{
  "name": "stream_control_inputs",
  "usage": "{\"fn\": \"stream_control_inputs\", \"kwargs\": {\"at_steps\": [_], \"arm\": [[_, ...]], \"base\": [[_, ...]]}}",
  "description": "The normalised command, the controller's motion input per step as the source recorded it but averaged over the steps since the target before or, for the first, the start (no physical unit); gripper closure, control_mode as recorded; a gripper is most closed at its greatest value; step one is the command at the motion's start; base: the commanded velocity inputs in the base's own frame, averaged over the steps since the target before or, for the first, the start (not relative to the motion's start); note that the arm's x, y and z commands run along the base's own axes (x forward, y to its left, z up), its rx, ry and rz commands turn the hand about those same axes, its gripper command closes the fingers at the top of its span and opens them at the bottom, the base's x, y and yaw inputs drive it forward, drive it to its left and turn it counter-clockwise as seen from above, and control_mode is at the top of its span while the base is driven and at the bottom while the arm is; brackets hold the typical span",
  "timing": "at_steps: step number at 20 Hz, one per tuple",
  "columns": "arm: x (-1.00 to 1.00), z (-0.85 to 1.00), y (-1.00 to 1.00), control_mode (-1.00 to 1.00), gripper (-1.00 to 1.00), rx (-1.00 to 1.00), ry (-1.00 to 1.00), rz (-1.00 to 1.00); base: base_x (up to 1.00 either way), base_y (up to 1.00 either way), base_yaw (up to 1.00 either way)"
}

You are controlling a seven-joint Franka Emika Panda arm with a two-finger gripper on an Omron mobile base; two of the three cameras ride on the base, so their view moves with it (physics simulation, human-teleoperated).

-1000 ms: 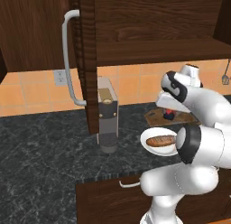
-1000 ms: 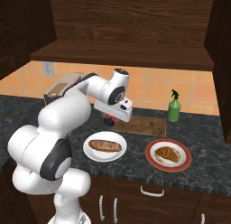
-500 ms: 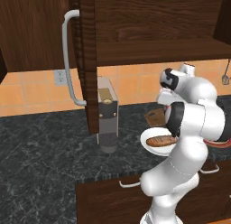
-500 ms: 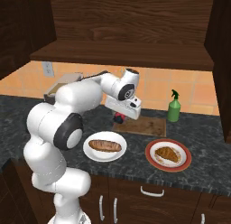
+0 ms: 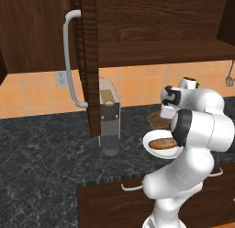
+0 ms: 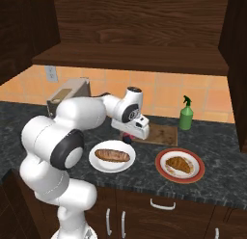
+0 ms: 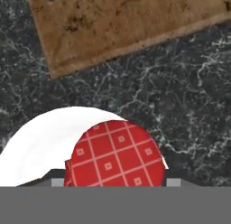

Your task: From the different types of pastries on the counter, select a croissant and place it on the cutting board. Then retrieve a jar of jam from the cabinet and place it alongside the croissant on the cutting board.

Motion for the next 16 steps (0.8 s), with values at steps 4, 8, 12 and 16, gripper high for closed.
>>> {"fn": "stream_control_inputs", "kwargs": {"at_steps": [4, 8, 12, 16], "arm": [[1.0, 0.43, 0.0, -1.0, 1.0, 0.02, -0.57, -0.17], [0.54, -0.19, 0.04, -1.0, 1.0, -0.03, -0.12, -0.01], [1.0, -0.07, -0.3, -1.0, 1.0, 0.0, -0.09, 0.0], [0.25, 0.0, 0.0, -1.0, 1.0, 0.0, -0.07, 0.0]], "base": [[0.0, 0.0, 0.0], [0.0, 0.0, 0.0], [0.0, 0.0, 0.0], [0.0, 0.0, 0.0]]}}
